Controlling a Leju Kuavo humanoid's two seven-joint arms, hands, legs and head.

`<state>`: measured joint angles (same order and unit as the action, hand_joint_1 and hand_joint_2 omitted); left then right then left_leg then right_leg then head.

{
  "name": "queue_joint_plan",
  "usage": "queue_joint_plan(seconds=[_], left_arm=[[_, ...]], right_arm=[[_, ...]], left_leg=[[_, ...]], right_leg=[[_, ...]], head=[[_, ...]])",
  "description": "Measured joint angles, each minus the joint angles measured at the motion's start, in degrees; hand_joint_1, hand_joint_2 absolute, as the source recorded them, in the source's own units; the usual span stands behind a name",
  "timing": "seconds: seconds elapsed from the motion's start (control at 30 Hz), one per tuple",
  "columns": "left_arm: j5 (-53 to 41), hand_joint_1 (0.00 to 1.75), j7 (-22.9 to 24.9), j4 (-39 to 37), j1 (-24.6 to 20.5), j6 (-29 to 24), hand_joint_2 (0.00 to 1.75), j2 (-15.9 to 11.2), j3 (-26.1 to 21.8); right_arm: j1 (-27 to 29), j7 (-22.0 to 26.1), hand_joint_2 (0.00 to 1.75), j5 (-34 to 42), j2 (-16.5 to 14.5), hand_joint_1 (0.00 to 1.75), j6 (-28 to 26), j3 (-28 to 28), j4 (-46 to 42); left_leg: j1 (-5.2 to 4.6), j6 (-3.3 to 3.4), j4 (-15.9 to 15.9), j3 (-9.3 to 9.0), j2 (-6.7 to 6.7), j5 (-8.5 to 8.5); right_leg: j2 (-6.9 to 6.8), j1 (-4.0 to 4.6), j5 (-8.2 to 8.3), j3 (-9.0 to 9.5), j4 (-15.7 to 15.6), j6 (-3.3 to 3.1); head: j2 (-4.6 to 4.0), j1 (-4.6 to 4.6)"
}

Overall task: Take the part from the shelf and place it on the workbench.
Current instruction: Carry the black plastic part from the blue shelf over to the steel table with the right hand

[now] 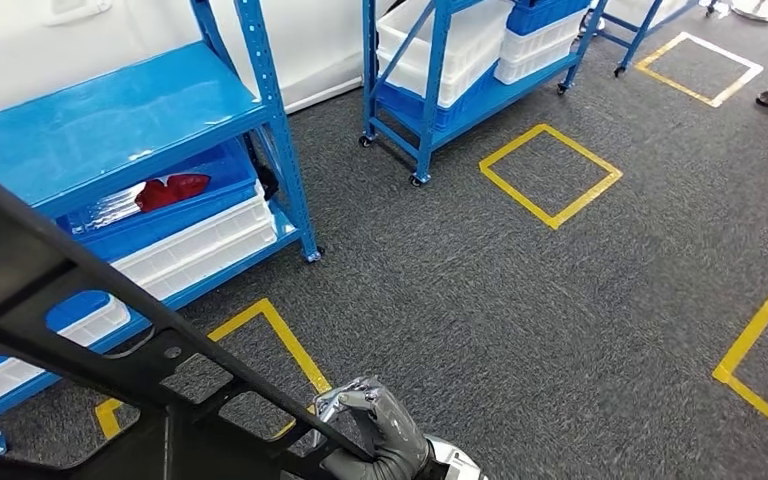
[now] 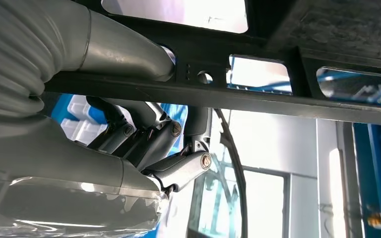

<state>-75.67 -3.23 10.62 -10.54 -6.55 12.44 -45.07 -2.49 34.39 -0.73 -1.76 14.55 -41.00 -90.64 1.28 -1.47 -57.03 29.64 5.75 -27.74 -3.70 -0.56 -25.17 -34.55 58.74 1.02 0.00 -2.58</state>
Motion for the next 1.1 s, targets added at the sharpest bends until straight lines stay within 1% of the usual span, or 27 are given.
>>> queue_joint_plan(seconds=[0.07,0.1,0.13,0.17,0.2,0.23,0.27,0.3,0.33,0.37,0.43,0.5,0.53,0.57,0.6,0.67,0.7,0.73,0.77,0.8,0.83,0.87,0.9,0.97,1.0,1.03,1.1], left_arm=[[0.0,0.0,0.01,0.0,-0.21,0.11,1.75,0.02,0.03],[0.0,0.0,0.02,0.0,-0.34,0.19,1.75,0.03,0.08],[0.0,0.0,0.02,0.0,-0.44,0.23,1.75,0.04,0.13],[0.0,0.0,0.02,-0.01,-0.46,0.27,1.75,0.05,0.19],[0.0,0.0,0.03,-0.01,-0.39,0.3,1.75,0.04,0.23],[0.0,0.0,0.05,-0.01,-0.26,0.31,1.75,0.04,0.25],[0.02,0.0,0.07,-0.02,-0.14,0.32,1.75,0.04,0.26],[0.01,0.0,0.08,-0.01,-0.08,0.34,1.75,0.04,0.27],[0.0,0.0,0.1,-0.01,-0.07,0.37,1.75,0.04,0.29],[-0.01,0.0,0.13,-0.01,-0.11,0.39,1.75,0.01,0.31],[-0.04,0.0,0.17,-0.01,-0.15,0.43,1.75,-0.15,0.33],[-0.04,0.0,0.18,-0.01,-0.17,0.45,1.75,-0.28,0.34],[-0.04,0.0,0.19,-0.01,-0.17,0.47,1.75,-0.32,0.36],[-0.04,0.0,0.2,-0.01,-0.2,0.49,1.75,-0.3,0.38],[-0.04,0.0,0.21,-0.01,-0.22,0.5,1.75,-0.27,0.4],[-0.04,0.0,0.18,-0.01,-0.31,0.51,1.75,-0.19,0.47],[-0.04,0.0,0.17,0.0,-0.27,0.51,1.75,-0.17,0.5],[-0.04,0.0,0.16,0.0,-0.17,0.51,1.75,-0.2,0.51],[-0.05,0.0,0.18,0.0,-0.05,0.51,1.75,-0.24,0.52],[-0.06,0.0,0.19,0.0,0.03,0.51,1.75,-0.27,0.53],[-0.08,0.0,0.19,0.0,0.02,0.53,1.75,-0.3,0.56],[-0.1,0.0,0.19,0.0,-0.03,0.57,1.75,-0.29,0.61],[-0.13,0.0,0.17,0.0,-0.09,0.61,1.75,-0.27,0.68],[-0.16,0.0,0.15,0.0,-0.21,0.67,1.75,-0.25,0.79],[-0.18,0.0,0.15,0.0,-0.28,0.67,1.75,-0.25,0.8],[-0.19,0.0,0.16,0.0,-0.38,0.67,1.75,-0.25,0.81],[-0.22,0.0,0.18,0.0,-0.62,0.7,1.75,-0.22,0.86]], right_arm=[[0.07,0.0,1.75,0.0,-0.05,1.69,-0.01,0.08,-0.06],[0.12,0.01,1.75,0.0,-0.09,1.69,-0.02,0.12,-0.15],[0.12,0.01,1.75,0.0,-0.14,1.69,-0.02,0.15,-0.25],[0.11,0.01,1.75,0.0,-0.22,1.69,-0.02,0.16,-0.33],[0.08,0.02,1.75,0.01,-0.29,1.69,-0.02,0.17,-0.38],[0.03,0.01,1.75,0.01,-0.34,1.69,-0.02,0.17,-0.38],[0.04,0.01,1.75,0.01,-0.37,1.69,-0.02,0.17,-0.38],[0.05,0.0,1.75,0.01,-0.38,1.69,-0.02,0.17,-0.38],[0.06,-0.01,1.75,0.01,-0.38,1.69,-0.02,0.18,-0.38],[0.07,-0.01,1.75,0.01,-0.38,1.69,-0.02,0.19,-0.38],[0.06,-0.01,1.75,0.01,-0.39,1.69,-0.03,0.21,-0.38],[0.07,0.0,1.75,-0.01,-0.41,1.69,-0.02,0.23,-0.38],[0.11,0.0,1.75,-0.01,-0.42,1.69,-0.03,0.28,-0.39],[0.16,0.0,1.75,-0.01,-0.42,1.69,-0.03,0.36,-0.41],[0.24,0.0,1.75,-0.01,-0.42,1.69,-0.03,0.46,-0.43],[0.27,0.01,1.75,-0.01,-0.42,1.69,-0.04,0.63,-0.49],[0.28,0.01,1.75,-0.02,-0.42,1.69,-0.04,0.66,-0.5],[0.27,0.01,1.75,-0.03,-0.42,1.69,-0.04,0.68,-0.5],[0.3,0.01,1.75,-0.03,-0.42,1.69,-0.04,0.69,-0.49],[0.37,0.0,1.75,-0.04,-0.41,1.69,-0.04,0.73,-0.47],[0.44,0.0,1.75,-0.05,-0.4,1.69,-0.03,0.78,-0.45],[0.49,0.0,1.75,-0.08,-0.4,1.69,0.03,0.85,-0.44],[0.53,0.0,1.75,-0.12,-0.4,1.69,0.11,0.91,-0.44],[0.56,0.01,1.75,-0.31,-0.45,1.69,0.29,1.01,-0.46],[0.58,0.02,1.75,-0.39,-0.5,1.69,0.36,1.04,-0.48],[0.6,0.04,1.75,-0.47,-0.54,1.69,0.4,1.07,-0.49],[0.7,0.04,1.75,-0.6,-0.62,1.69,0.52,1.17,-0.54]], left_leg=[[0.05,-0.77,0.22,-0.29,0.82,-0.15],[0.19,-1.09,-0.04,-0.35,0.41,-0.58],[0.3,-1.27,-1.2,0.02,-0.6,-1.53],[0.37,-1.33,-3.54,1.0,-2.03,-3.03],[0.35,-1.26,-7.01,2.55,-3.6,-4.87],[0.28,-1.16,-11.12,4.56,-4.53,-6.66],[0.2,-1.07,-14.56,6.37,-4.96,-7.74],[0.13,-0.94,-16.34,7.49,-5.16,-7.74],[0.06,-0.73,-15.99,7.63,-5.28,-6.6],[0.0,-0.43,-13.41,6.73,-5.6,-4.49],[-0.06,0.35,-5.91,3.86,-8.02,-0.41],[-0.14,0.71,-1.63,2.15,-10.25,0.77],[-0.22,0.76,-1.18,1.94,-10.41,0.6],[-0.21,0.89,-0.79,1.73,-9.87,0.68],[-0.16,1.15,-0.38,1.55,-9.21,0.9],[0.04,1.74,0.45,1.1,-7.65,1.33],[-0.03,1.92,0.61,0.97,-6.77,1.38],[-0.09,2.04,0.63,0.93,-5.91,1.33],[-0.15,2.06,0.59,0.92,-5.0,1.24],[-0.17,2.02,0.55,0.89,-4.13,1.14],[-0.16,1.91,0.51,0.81,-3.32,0.99],[-0.14,1.76,0.47,0.66,-2.57,0.82],[-0.12,1.55,0.43,0.42,-1.91,0.6],[-0.32,0.93,0.35,-0.06,-0.87,0.11],[-0.43,0.57,0.34,-0.26,-0.43,-0.08],[-0.5,0.18,0.42,-0.44,0.01,-0.2],[-0.31,-0.56,0.54,-0.86,0.6,-0.5]], right_leg=[[1.31,0.15,0.1,-0.18,-0.08,-0.93],[1.92,0.09,0.2,-0.1,-0.29,-1.38],[2.52,0.0,0.33,0.02,-0.54,-1.86],[3.15,-0.09,0.45,0.18,-0.76,-2.27],[3.74,0.04,0.47,0.22,-0.81,-2.58],[4.46,0.2,0.46,0.21,-0.78,-2.85],[5.3,0.4,0.44,0.22,-0.74,-2.99],[6.18,0.6,0.42,0.25,-0.67,-3.09],[7.09,0.79,0.4,0.31,-0.58,-3.13],[7.97,0.93,0.37,0.38,-0.48,-3.13],[9.53,1.12,0.29,0.38,-0.18,-2.99],[10.86,0.96,0.35,-0.07,0.08,-2.49],[11.49,0.82,0.49,-0.33,0.08,-2.12],[12.16,0.7,0.66,-0.52,-0.06,-1.68],[11.93,0.71,0.63,-0.62,0.01,-1.33],[9.04,0.89,-1.01,-1.96,2.68,-0.75],[6.93,0.8,-2.66,-3.51,5.82,-0.54],[5.43,0.63,-4.44,-5.54,9.68,-0.29],[4.68,0.36,-5.73,-7.47,13.27,-0.06],[4.28,0.07,-6.08,-8.67,15.43,0.15],[4.0,-0.21,-5.32,-8.7,15.34,0.33],[3.6,-0.46,-3.64,-7.45,12.91,0.46],[2.76,-0.62,-1.6,-5.25,8.84,0.52],[0.57,-0.36,0.6,-1.47,1.85,0.21],[-0.01,-0.12,0.77,-0.69,0.3,-0.1],[0.03,0.18,0.51,-0.63,0.01,-0.51],[1.34,0.24,0.64,-0.64,-0.27,-1.31]], head=[[0.01,-0.01],[0.01,-0.01],[0.01,-0.01],[0.01,-0.02],[0.0,-0.01],[0.0,-0.01],[0.0,-0.01],[0.0,-0.01],[0.0,-0.01],[0.0,-0.01],[0.0,-0.01],[0.0,-0.01],[0.0,-0.01],[0.0,-0.01],[0.0,-0.01],[0.0,-0.01],[0.0,0.0],[0.0,0.0],[0.0,0.0],[0.0,0.0],[0.0,0.0],[0.0,0.0],[0.0,0.0],[0.0,0.0],[0.0,0.0],[0.0,0.0],[0.0,-0.01]])
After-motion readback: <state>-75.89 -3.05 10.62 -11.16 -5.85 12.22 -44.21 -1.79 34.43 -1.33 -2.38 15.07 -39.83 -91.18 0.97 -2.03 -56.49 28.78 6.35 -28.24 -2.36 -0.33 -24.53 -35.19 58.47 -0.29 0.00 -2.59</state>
